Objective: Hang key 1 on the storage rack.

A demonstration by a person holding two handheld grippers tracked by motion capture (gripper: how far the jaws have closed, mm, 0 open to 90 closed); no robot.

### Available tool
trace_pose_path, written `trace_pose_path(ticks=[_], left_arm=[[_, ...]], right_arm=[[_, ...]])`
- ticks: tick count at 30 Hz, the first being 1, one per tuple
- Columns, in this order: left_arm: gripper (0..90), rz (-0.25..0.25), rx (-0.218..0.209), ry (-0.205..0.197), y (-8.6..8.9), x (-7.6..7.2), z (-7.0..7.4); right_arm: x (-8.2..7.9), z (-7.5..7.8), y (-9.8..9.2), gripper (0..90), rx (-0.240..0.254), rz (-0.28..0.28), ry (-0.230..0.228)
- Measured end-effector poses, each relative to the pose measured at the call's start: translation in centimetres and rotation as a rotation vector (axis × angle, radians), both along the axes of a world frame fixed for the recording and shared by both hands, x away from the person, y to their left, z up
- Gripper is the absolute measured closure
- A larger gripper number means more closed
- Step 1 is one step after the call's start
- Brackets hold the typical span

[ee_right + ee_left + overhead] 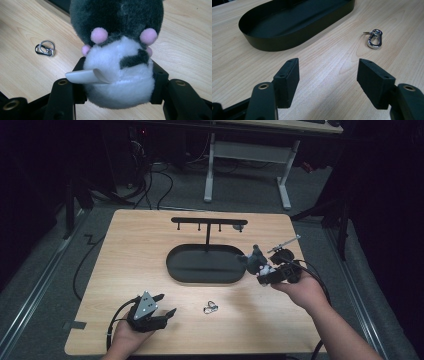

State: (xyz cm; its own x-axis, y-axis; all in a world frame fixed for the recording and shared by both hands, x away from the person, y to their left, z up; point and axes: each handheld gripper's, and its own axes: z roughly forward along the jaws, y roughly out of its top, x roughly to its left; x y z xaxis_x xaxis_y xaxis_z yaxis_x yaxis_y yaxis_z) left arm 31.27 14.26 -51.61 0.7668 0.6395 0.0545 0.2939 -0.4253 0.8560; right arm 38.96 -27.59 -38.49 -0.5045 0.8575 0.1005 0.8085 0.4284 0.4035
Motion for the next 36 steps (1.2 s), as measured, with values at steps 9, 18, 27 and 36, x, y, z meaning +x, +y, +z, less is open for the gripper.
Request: trace_pose_path(ticks=[9,18,27,36], left_arm=[[35.3,-0.002,0.003,0.004,0.0,0.0,-0.1],[35.4,-0.002,0.0,0.002,0.0,0.0,-0.1],[35.5,-0.001,0.001,0.0,0.1,0.0,0.0],[35.5,-0.004,0.002,0.002,0.2,0.0,0.0]], right_arm=[[0.7,1.0,0.3,47.3,0.004,-0.004,-0.015],[1.6,2.5,0.8,47.3,0.001,0.005,-0.027],[2.3,3.8,1.0,47.3,0.007,-0.006,-0.043],[3.2,5.0,1.0,47.2,0.011,-0.037,-0.063]])
